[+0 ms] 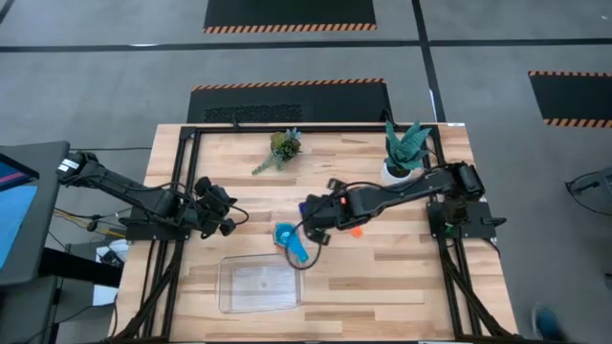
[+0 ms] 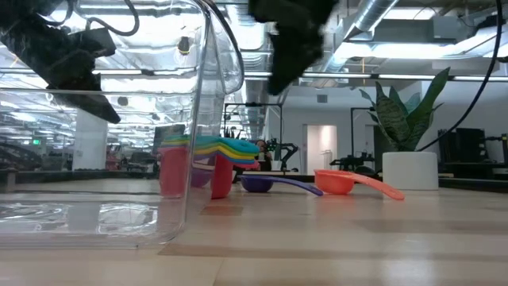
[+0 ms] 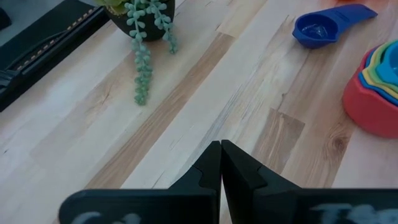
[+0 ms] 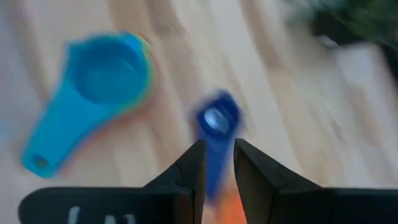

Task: Nest measuring cups in basket
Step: Stack the orange measuring cup on the light blue measuring cup

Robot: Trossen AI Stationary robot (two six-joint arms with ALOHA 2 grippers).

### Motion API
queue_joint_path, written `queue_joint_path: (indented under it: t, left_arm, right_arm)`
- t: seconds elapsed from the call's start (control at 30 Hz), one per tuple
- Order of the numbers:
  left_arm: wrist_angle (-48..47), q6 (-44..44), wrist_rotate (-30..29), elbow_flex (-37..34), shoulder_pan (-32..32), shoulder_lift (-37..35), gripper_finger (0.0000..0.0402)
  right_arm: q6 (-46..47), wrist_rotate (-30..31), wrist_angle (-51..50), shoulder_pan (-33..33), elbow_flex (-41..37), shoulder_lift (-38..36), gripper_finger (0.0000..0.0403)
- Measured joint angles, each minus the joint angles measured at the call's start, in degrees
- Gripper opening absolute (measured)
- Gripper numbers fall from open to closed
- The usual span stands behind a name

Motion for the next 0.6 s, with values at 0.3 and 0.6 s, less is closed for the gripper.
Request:
queue_joint_path:
  t: [0.3,0.6]
  left_arm:
    - [0.1,-0.3,-0.2,0.0,0.0,0.0,0.0000]
    - [0.8,-1.0,-1.8,0.0,0.0,0.0,0.0000]
  right_arm:
    - [9.8,7.4,-19.5,0.0,-6.1,-0.8,0.0102]
    - [8.9,10.4,-23.5,-4.4,-14.4,-1.3,0.0102]
